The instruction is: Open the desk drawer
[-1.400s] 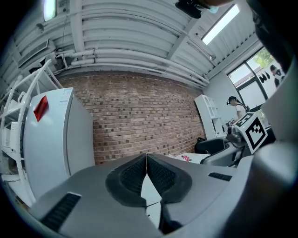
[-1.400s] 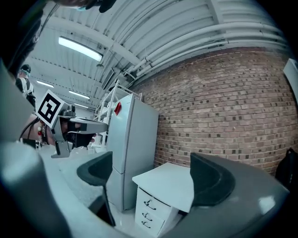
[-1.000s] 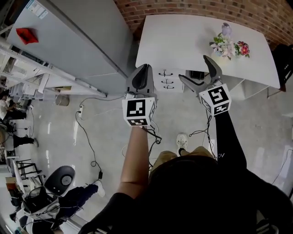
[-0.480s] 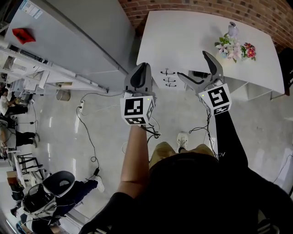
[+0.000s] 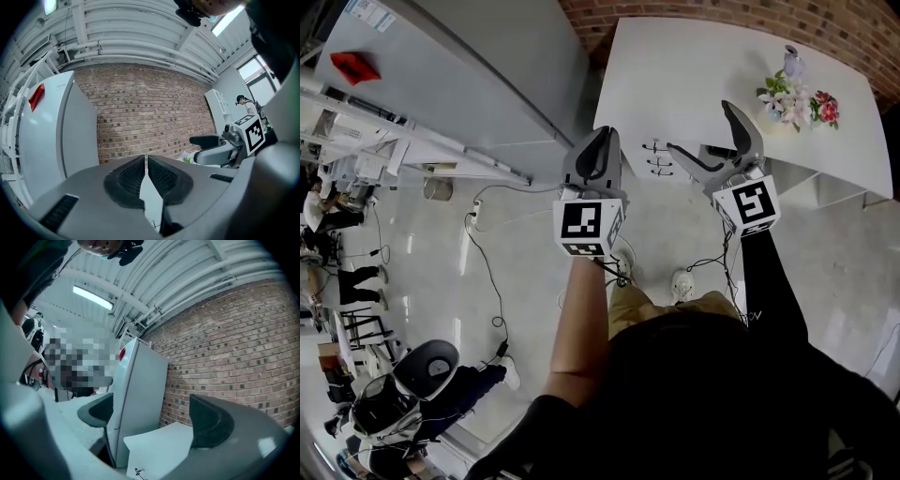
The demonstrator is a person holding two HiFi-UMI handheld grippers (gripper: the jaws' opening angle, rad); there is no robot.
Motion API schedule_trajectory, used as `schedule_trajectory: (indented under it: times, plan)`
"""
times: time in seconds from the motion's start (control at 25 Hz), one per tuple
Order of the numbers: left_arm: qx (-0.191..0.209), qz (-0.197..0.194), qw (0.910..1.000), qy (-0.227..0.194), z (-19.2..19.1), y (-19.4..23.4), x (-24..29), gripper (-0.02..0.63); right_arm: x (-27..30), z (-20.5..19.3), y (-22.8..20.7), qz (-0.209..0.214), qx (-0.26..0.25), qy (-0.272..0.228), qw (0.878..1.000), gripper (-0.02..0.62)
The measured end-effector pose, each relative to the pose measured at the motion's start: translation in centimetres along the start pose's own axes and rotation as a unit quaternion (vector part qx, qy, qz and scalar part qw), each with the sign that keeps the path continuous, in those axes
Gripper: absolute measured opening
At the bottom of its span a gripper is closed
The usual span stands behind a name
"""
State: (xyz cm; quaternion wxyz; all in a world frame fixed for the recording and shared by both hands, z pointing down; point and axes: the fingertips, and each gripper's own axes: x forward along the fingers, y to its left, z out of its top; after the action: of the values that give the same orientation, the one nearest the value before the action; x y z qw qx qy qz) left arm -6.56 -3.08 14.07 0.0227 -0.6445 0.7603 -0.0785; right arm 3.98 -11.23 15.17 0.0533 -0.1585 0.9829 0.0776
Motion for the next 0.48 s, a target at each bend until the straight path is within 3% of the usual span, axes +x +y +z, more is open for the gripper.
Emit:
schedule_trajectory:
  times: [0.24, 0.48]
  plan:
    - [-0.003, -0.022, 0.9997, -0.014, 0.1, 3.3, 1.1, 0.011, 3.4, -0.4, 0.7, -0.023, 0.003, 0.012, 1.0, 0.514]
    - [-0.006, -0.082, 0.9963, -0.025, -0.7, 7.5, 5.0, 0.011, 7.7, -1.6, 0.5, -0.079, -0.002, 0.037, 0.996, 0.514]
